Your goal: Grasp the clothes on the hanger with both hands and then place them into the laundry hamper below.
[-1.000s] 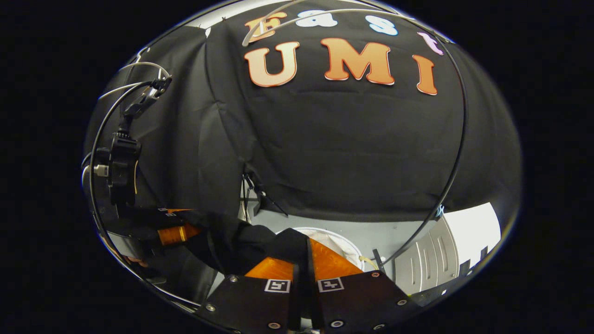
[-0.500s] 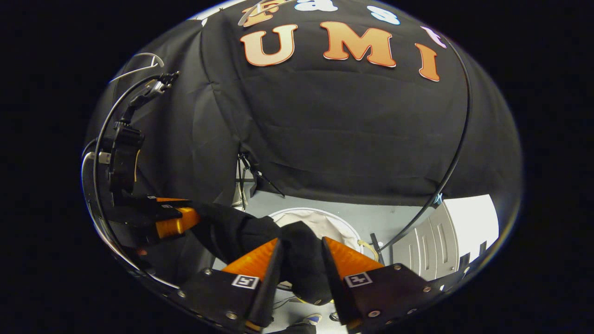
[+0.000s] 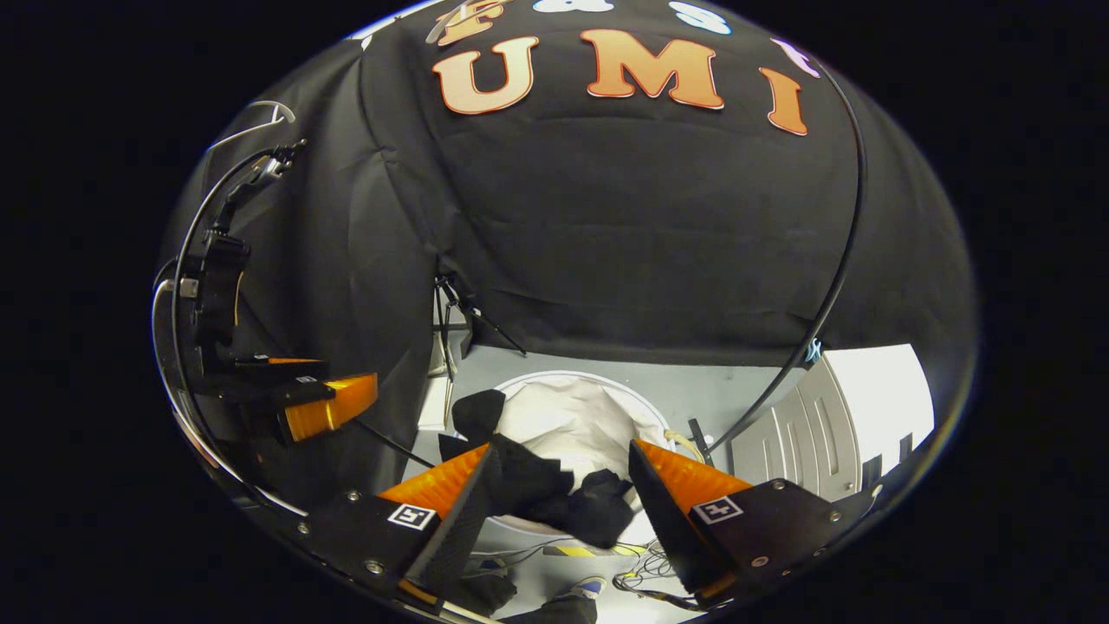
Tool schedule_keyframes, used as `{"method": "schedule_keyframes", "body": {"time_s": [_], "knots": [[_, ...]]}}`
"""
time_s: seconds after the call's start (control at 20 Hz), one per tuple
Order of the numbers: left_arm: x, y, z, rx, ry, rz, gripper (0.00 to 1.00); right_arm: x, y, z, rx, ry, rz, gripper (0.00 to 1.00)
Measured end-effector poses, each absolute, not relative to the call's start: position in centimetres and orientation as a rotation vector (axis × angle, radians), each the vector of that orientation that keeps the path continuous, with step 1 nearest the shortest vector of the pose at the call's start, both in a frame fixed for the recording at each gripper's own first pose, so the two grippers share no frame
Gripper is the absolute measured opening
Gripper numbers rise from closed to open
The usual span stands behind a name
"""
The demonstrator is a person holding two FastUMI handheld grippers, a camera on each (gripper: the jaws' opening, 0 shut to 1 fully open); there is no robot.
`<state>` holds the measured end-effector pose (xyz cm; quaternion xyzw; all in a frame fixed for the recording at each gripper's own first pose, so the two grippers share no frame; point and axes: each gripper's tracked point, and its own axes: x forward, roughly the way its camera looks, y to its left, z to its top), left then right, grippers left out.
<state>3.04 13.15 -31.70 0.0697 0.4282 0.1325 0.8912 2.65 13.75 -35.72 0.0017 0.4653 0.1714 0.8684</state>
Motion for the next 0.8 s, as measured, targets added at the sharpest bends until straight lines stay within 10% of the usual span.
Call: {"method": "schedule_keyframes", "body": {"time_s": [0.8], "knots": [[-3.7,12.3,-22.4,0.097,0.658,0.276,0.97,-4.7,7.9,-27.6,0.079,0.873,0.262,0.92]]}}
